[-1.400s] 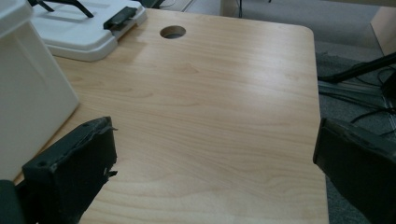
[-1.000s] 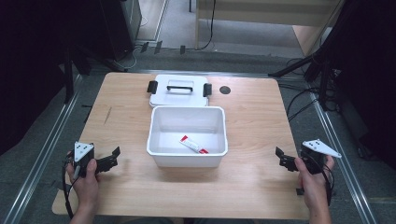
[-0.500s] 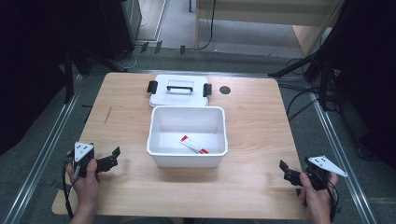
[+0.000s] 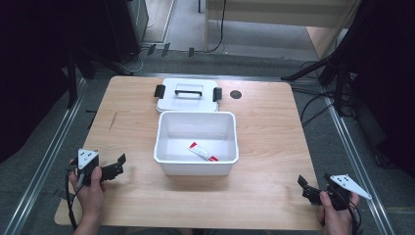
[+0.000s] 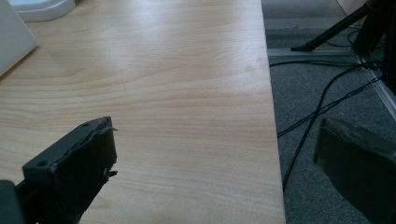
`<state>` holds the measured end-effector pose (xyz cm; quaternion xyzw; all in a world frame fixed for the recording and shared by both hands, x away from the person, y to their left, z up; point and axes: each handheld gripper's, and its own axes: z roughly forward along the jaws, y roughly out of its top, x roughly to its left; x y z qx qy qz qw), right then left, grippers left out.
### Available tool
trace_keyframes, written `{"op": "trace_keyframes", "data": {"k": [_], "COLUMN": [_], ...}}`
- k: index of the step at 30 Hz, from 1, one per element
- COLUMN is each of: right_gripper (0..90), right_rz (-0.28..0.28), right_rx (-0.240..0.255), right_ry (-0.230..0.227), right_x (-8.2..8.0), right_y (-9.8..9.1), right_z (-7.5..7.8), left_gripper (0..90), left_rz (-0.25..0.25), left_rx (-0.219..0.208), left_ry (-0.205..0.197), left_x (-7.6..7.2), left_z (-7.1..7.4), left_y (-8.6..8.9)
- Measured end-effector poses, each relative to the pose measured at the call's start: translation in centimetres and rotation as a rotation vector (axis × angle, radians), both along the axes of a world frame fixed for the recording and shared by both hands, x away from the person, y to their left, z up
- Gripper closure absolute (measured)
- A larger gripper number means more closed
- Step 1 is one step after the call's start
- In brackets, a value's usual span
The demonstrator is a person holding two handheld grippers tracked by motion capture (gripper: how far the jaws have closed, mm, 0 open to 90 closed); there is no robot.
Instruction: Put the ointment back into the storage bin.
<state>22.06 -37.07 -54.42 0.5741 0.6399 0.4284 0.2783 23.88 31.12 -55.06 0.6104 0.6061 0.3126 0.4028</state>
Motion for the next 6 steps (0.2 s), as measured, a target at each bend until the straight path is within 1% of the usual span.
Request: {"op": "trace_keyframes", "data": {"k": [1, 3, 6], "right_gripper": [0.0, 0.0, 0.0], "right_rz": [0.000, -0.006, -0.009], "right_rx": [0.000, 0.009, 0.015], "right_ry": [0.000, -0.014, -0.018], "right_x": [0.00, -0.15, -0.32], "right_y": [0.00, -0.07, -0.07], "right_z": [0.00, 0.00, 0.03], "left_gripper": [0.0, 0.0, 0.0], "left_rz": [0.002, 0.006, 0.007], "left_rx": [0.000, 0.001, 0.003], "left_ry": [0.001, 0.003, 0.005], "left_x": [0.01, 0.03, 0.05], "left_z": [0.00, 0.00, 0.00], "left_y": [0.00, -0.01, -0.01]}}
